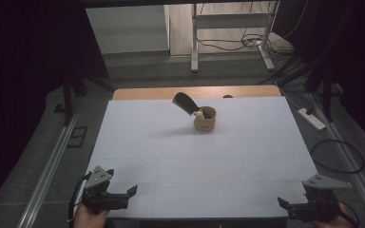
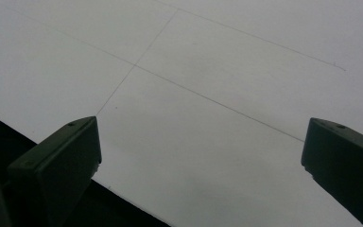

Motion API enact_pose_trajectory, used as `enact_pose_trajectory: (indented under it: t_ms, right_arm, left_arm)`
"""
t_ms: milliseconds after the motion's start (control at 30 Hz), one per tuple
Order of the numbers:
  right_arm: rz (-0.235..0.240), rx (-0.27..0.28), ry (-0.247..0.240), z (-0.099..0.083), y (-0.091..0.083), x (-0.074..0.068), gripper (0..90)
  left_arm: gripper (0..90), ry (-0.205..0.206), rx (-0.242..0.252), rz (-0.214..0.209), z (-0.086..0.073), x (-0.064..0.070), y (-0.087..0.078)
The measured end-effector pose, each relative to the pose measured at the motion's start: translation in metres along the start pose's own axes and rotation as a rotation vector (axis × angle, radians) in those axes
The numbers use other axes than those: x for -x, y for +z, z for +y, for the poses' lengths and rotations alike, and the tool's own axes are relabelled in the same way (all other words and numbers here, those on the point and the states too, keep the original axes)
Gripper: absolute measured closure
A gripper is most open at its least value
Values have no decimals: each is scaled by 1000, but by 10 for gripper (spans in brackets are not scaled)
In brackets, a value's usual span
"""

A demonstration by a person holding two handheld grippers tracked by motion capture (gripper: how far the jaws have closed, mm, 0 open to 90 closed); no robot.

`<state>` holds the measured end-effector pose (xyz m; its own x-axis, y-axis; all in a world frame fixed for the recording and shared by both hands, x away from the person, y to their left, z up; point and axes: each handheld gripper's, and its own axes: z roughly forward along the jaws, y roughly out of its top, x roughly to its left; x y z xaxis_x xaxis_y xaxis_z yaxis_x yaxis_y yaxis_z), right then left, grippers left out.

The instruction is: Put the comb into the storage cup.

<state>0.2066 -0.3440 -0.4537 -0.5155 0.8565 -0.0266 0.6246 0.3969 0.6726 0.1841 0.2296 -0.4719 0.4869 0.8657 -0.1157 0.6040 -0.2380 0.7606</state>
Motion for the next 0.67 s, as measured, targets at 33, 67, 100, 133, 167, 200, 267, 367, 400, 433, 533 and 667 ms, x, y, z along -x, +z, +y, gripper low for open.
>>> enact_pose_trajectory:
  t_ms: [33,67,100,133,167,200,267,367,400,433,533,667]
  right_arm:
    - [-1,1,3,0,0,0,0]
    - [-4,2,5,0,0,0,0]
    - [-7,2,7,0,0,1,0]
    - [-7,4,11,0,0,1,0]
    - [-9,4,13,0,-1,1,0]
    - [-13,6,12,0,-1,1,0]
    - [-15,10,17,0,-1,2,0]
    - [-17,11,22,0,-1,2,0]
    - [-18,10,21,0,-1,2,0]
    - [-19,9,21,0,-1,2,0]
    - [-29,5,18,0,0,2,0]
    - [-32,1,23,0,0,3,0]
  left_arm:
    - [0,-2,2,3,0,0,-1]
    - [0,-3,1,4,-1,0,-1]
    - [0,-4,0,8,-1,0,-2]
    - [0,-5,-2,13,-2,0,-3]
    - [0,-5,-3,17,-2,0,-3]
    - [0,1,-8,20,-2,0,-3]
    - [0,5,-16,31,-3,1,-4]
    - [0,6,-23,42,-3,3,-5]
    - [0,8,-27,43,-4,3,-5]
    - [0,6,-30,47,-4,3,-6]
    - [0,0,-37,52,-5,2,-6]
    - [0,-8,-41,49,-4,2,-5]
